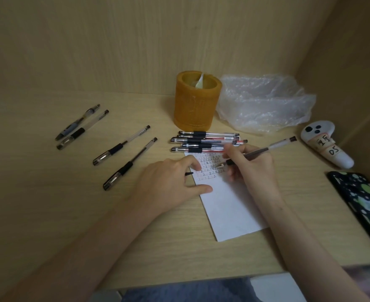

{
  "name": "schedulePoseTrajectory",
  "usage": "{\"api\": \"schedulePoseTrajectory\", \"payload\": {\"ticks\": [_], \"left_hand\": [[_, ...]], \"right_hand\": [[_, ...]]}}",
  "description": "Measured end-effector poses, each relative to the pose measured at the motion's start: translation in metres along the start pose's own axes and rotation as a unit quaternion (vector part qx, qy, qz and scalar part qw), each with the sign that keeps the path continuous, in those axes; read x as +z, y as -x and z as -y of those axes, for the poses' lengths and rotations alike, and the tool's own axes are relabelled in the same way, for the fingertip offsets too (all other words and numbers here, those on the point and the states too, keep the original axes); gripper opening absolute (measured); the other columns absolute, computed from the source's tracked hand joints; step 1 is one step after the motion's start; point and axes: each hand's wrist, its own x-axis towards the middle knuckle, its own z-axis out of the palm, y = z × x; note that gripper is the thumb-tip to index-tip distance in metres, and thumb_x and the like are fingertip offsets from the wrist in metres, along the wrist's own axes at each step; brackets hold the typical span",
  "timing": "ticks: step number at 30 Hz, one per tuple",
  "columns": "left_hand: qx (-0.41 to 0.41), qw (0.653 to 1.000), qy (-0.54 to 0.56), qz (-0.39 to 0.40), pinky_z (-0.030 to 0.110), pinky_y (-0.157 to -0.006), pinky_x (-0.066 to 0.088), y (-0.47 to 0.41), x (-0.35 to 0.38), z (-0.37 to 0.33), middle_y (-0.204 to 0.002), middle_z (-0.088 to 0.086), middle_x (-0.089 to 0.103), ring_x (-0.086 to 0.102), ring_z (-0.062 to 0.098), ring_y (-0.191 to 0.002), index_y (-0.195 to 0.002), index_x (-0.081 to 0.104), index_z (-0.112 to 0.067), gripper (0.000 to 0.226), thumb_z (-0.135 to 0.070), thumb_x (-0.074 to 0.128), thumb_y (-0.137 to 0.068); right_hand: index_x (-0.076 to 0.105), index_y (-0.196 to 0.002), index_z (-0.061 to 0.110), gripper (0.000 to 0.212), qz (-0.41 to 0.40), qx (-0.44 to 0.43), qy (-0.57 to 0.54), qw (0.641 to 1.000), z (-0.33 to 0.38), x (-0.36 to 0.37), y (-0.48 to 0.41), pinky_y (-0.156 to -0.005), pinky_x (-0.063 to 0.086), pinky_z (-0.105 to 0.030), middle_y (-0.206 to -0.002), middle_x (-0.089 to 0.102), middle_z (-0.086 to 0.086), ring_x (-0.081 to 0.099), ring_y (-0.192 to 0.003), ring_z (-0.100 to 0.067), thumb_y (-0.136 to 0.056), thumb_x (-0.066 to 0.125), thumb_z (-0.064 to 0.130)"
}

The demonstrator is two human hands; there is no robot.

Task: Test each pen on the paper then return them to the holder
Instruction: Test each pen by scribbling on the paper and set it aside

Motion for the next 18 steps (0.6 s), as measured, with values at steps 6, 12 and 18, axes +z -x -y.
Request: {"api": "schedulePoseTrajectory", "payload": {"ticks": [6,12,18], "left_hand": [[-0.001,1.000,0.001,0.004,0.030,-0.070,0.051,0.000,0.000,0.000,-0.049,-0.014,0.039,0.053,0.006,-0.063,-0.106,0.052,-0.039,0.049,-0.071,0.057,-0.069],[0.001,1.000,-0.006,0.001,0.029,-0.065,0.051,-0.002,0.001,0.001,-0.048,-0.013,0.039,0.040,0.001,-0.049,-0.107,0.052,-0.039,0.049,-0.071,0.056,-0.070],[-0.004,1.000,-0.011,0.013,0.030,-0.068,0.051,-0.002,-0.001,-0.001,-0.052,-0.012,0.043,0.046,0.002,-0.054,-0.109,0.051,-0.039,0.050,-0.070,0.056,-0.071]], "right_hand": [[0.058,-0.058,0.000,0.037,-0.035,-0.017,0.073,0.997,-0.005,0.002,-0.001,-0.049,0.035,-0.018,-0.051,0.054,-0.006,0.045,-0.049,-0.009,-0.079,0.075,0.025],[0.057,-0.058,0.001,0.029,-0.027,-0.036,0.097,0.994,-0.010,0.004,-0.001,-0.050,0.034,-0.020,-0.054,0.052,-0.010,0.044,-0.053,-0.012,-0.083,0.066,0.012],[0.059,-0.062,-0.004,0.028,-0.019,-0.043,0.093,0.995,-0.012,0.004,-0.002,-0.053,0.037,-0.024,-0.056,0.055,-0.011,0.046,-0.054,-0.013,-0.083,0.066,0.013]]}}
